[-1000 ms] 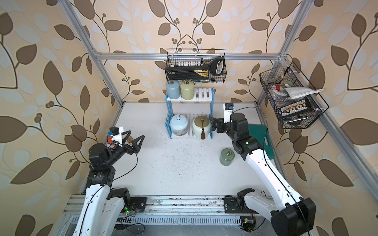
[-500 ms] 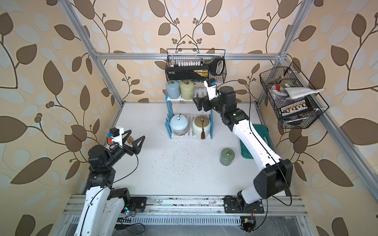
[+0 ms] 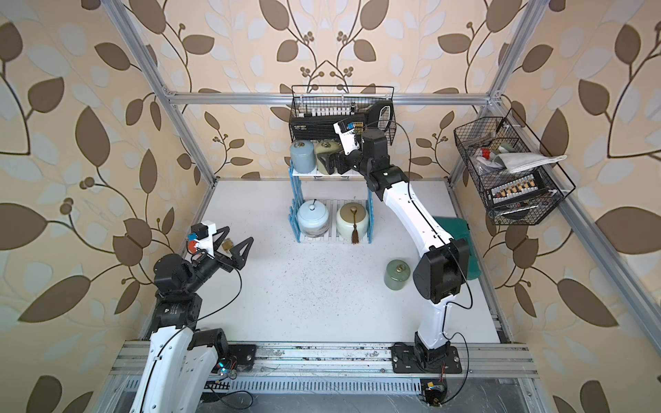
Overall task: Remove the tea canisters from the shelf
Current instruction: Pick up the tea canister from the shelf.
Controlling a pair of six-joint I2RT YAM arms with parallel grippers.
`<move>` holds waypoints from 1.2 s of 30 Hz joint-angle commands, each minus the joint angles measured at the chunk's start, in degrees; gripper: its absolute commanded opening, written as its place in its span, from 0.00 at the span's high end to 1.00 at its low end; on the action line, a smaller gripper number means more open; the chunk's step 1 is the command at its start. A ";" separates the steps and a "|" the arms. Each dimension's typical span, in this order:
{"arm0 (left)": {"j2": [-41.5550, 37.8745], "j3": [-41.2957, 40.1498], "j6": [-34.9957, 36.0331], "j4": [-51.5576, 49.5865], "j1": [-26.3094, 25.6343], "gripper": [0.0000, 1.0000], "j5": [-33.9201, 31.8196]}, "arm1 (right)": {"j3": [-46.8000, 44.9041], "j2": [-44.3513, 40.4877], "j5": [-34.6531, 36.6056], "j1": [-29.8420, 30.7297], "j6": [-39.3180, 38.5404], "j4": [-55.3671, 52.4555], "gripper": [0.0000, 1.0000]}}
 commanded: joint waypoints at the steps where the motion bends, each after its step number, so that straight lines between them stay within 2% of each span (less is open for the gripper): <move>1: -0.55 -0.51 0.14 3.05 0.29 0.01 1.63 | 5.33 3.73 -2.12 0.42 -0.86 -1.80 0.01; 12: -0.60 -0.86 0.64 3.41 0.59 0.01 1.55 | 11.70 10.34 -1.83 0.76 -1.70 -2.95 0.01; 15: -0.51 -0.79 0.60 3.36 0.69 0.01 1.56 | 11.77 10.81 -1.91 0.83 -1.40 -3.02 0.05; 17: -0.51 -0.81 0.66 3.37 0.67 0.01 1.55 | 11.80 10.86 -1.74 0.81 -1.42 -3.36 0.11; 20: -0.51 -0.79 0.73 3.32 0.73 0.01 1.46 | 11.66 10.55 -1.65 0.73 -1.46 -3.82 0.26; 22: -0.59 -0.80 0.64 3.31 0.66 0.01 1.37 | 11.37 10.12 -1.50 0.69 -1.40 -3.91 0.32; 29: -0.77 -0.30 0.38 2.57 0.63 0.01 1.37 | 9.98 7.17 -0.53 0.50 -1.35 -3.30 0.63; 36: -0.16 2.52 -0.28 -0.38 -0.27 0.01 -0.91 | 6.36 1.39 0.37 0.46 -0.61 -1.90 0.71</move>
